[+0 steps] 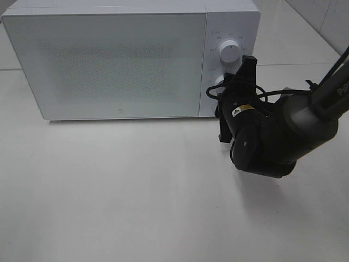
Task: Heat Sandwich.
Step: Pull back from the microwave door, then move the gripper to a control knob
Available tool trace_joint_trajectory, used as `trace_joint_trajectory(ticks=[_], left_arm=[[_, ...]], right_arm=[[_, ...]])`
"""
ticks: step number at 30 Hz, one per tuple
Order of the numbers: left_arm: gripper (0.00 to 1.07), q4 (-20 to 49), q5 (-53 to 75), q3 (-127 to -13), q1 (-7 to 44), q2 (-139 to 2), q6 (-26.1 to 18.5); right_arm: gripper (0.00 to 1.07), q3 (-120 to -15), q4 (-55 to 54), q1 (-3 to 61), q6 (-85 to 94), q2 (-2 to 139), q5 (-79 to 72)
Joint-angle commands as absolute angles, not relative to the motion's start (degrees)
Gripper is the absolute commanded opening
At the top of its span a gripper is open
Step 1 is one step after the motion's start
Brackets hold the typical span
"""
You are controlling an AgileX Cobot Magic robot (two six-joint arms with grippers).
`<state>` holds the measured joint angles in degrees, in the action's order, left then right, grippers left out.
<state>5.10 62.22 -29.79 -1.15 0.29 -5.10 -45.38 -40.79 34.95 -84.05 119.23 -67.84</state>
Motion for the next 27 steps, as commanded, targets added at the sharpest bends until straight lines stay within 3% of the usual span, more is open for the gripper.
trace_joint_trajectory(ticks=[1,8,12,21,27], left_arm=[[0.98,5.2,61.7,-29.6,-1.0,1.2,-5.0],[0.98,5.2,61.7,-29.6,-1.0,1.2,-5.0],[0.98,5.2,61.7,-29.6,-1.0,1.2,-5.0],[0.98,5.2,61.7,-29.6,-1.0,1.2,-5.0],[0.98,5.2,61.7,-29.6,-1.0,1.2,-5.0]], right_arm=[[0.39,-45.9,-39.4,34.8,-81.5,118.8,-69.3],[0.65,-42.9,-39.8,35.0,-77.8,118.6,-70.7],[0.72,-40.6,-37.1,35.0,-76.8,117.2,-70.1],[0.73,-35.2,-32.8,35.0,-73.5,112.8,-69.3],[0.73,-30.8,-24.5,34.9,-69.2,107.9,-63.7]])
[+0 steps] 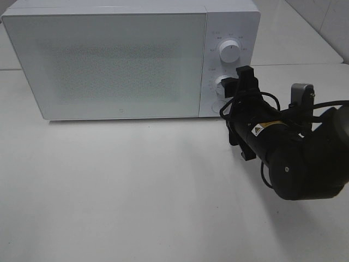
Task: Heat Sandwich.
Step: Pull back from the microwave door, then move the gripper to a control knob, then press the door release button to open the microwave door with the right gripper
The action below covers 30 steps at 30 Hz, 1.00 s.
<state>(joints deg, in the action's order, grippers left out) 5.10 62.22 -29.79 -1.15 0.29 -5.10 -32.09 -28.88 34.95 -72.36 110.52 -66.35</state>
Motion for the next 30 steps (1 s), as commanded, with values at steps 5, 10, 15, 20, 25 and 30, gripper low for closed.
trace_joint_trajectory(ticks=[5,10,15,20,25,30], left_arm=[[0.98,5.2,61.7,-29.6,-1.0,1.2,-5.0],[0.98,5.2,61.7,-29.6,-1.0,1.2,-5.0],[0.98,5.2,61.7,-29.6,-1.0,1.2,-5.0],[0.98,5.2,61.7,-29.6,-1.0,1.2,-5.0],[0.98,5.2,61.7,-29.6,-1.0,1.2,-5.0],[0.98,5.2,61.7,-29.6,-1.0,1.2,-5.0]], right_arm=[[0.73,-28.8,-20.5,34.9,-62.1,103.6,-56.8],[0.73,-28.8,-17.9,34.9,-52.3,98.9,-47.8],[0.73,-29.1,-18.2,34.8,-38.4,94.5,-37.6],[0.73,-30.3,-18.4,34.8,-22.4,90.5,-27.1],[0.73,-31.9,-18.6,34.8,-8.0,87.9,-17.4],[0.73,-33.1,-18.4,34.8,1.6,85.4,-9.3]])
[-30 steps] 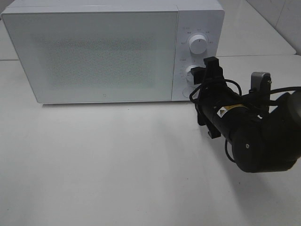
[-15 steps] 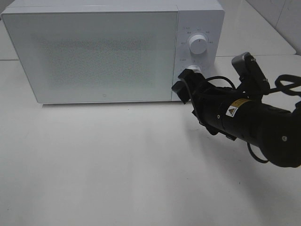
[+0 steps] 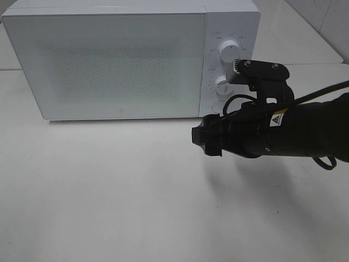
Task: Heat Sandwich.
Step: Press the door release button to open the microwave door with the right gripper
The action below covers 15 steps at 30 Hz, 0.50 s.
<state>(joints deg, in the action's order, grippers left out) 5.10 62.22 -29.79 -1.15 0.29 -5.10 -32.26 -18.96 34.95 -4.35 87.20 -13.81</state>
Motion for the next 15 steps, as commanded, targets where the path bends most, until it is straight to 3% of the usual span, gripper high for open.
trace_joint_trajectory(ticks=[1,15], left_arm=[[0.98,5.2,61.7,-29.6,-1.0,1.2,-5.0],[0.98,5.2,61.7,-29.6,-1.0,1.2,-5.0]], right_arm=[[0.73,-33.5,-18.4,34.8,4.1,84.2,-6.4],[0.73,-33.7,-13.6,34.8,10.3,75.5,14.6]])
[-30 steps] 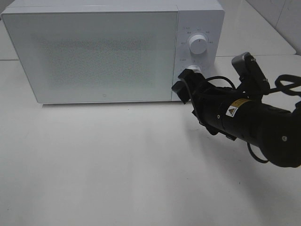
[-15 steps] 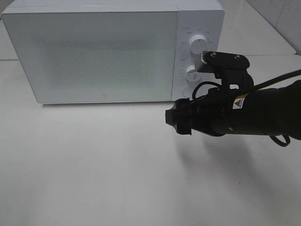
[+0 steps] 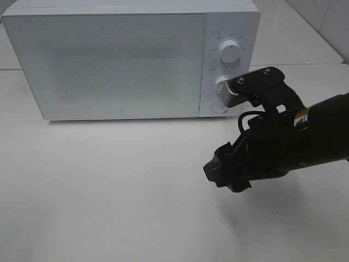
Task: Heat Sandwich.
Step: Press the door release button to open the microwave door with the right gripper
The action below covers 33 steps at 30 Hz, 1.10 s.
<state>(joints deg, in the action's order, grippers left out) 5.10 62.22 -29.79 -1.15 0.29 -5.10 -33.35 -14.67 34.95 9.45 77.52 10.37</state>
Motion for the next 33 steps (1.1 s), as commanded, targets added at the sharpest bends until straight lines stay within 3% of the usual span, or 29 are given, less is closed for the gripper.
trace_joint_trajectory(ticks=[1,22,33], left_arm=[[0.98,5.2,61.7,-29.6,-1.0,1.2,-5.0],[0.98,5.2,61.7,-29.6,-1.0,1.2,-5.0],[0.98,5.2,61.7,-29.6,-1.0,1.2,-5.0]], right_arm=[[0.73,-33.7,-13.6,34.8,10.3,74.5,16.0],[0.72,-33.7,-13.5,34.8,8.3,51.0,41.4],[0.74,-33.7,-7.4,34.8,4.2,32.8,52.3]])
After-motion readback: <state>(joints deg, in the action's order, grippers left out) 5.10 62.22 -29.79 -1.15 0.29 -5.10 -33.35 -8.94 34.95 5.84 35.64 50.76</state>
